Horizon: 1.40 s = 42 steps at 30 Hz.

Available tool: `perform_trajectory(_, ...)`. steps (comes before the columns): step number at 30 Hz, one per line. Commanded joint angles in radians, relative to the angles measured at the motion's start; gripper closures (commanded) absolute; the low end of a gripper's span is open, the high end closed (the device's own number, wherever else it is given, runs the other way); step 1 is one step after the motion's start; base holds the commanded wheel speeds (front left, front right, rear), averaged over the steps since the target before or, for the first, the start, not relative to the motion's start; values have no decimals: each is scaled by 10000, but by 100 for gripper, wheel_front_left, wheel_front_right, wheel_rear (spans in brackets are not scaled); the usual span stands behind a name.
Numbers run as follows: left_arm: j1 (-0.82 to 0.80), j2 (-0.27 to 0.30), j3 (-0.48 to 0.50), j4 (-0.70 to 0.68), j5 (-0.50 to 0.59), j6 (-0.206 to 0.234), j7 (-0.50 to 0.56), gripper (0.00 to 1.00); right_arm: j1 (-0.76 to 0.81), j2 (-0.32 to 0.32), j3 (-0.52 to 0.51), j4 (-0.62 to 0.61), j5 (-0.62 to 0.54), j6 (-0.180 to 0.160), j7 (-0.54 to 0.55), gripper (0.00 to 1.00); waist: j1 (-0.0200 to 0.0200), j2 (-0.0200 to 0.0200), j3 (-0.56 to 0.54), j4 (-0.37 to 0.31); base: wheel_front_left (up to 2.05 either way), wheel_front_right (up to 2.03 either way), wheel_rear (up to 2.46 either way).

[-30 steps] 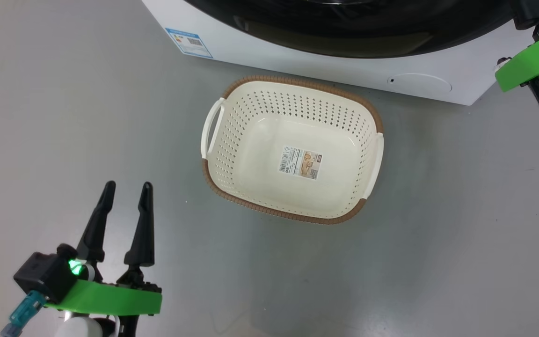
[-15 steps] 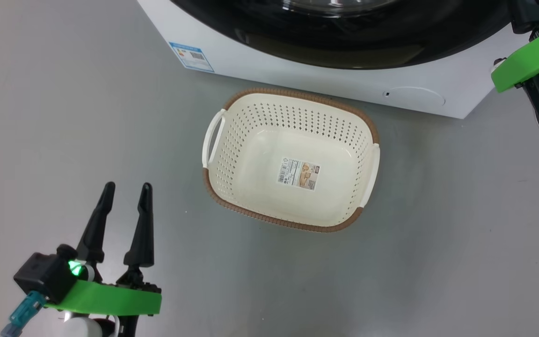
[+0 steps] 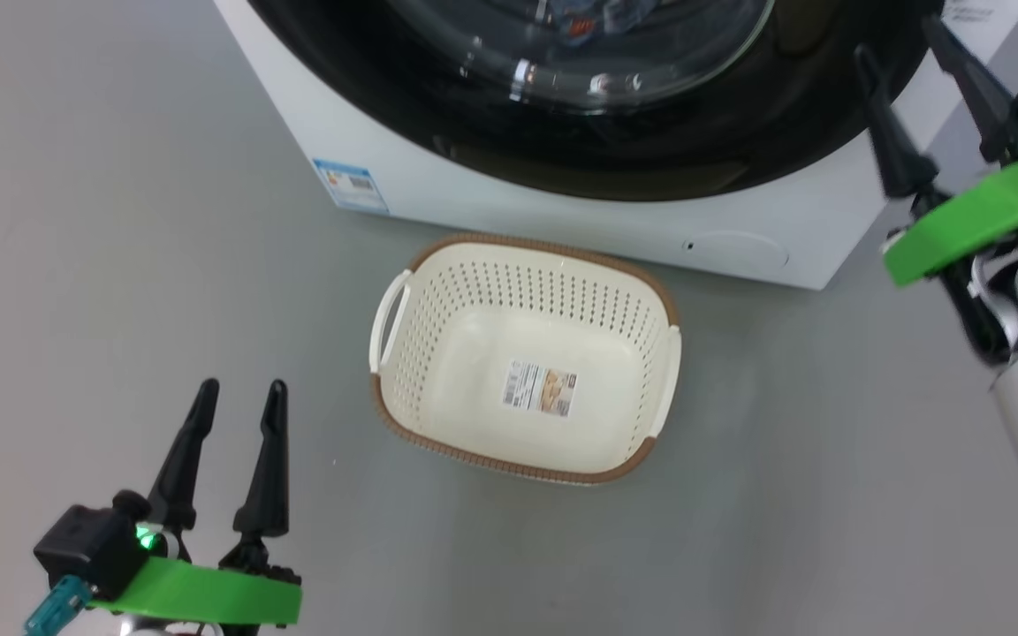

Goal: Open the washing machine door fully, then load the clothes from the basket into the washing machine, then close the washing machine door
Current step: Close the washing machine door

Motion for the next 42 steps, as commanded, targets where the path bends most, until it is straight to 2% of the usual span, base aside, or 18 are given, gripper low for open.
perform_trajectory(1, 103, 355, 336, -171, 82, -31, -82, 0, 518, 175, 144, -402, 187, -55, -46, 0, 0, -1, -743, -332, 0, 0, 0)
perform_trajectory(12, 736, 653, 320, -307, 206, -31, -82, 0, 2647, 370, 116, -1169, 521, -55, -46, 0, 0, -1, -2097, -1099, 0, 0, 0)
perform_trajectory(21, 1141, 658, 364, -221, 196, -31, -82, 0, 4472, 636, -200, -2047, 1097, -55, -46, 0, 0, -1, -2945, -1825, 0, 0, 0)
perform_trajectory(31, 1428, 681, 474, -325, -157, -31, -82, 0, 5965, 894, -542, -3091, 1002, -55, -46, 0, 0, -1, -3287, -2538, 0, 0, 0)
perform_trajectory(42, 1593, 685, 821, -301, -172, -31, -82, 0, 7412, 1278, -1486, -3907, 667, -55, -46, 0, 0, -1, -3328, -2828, 0, 0, 0)
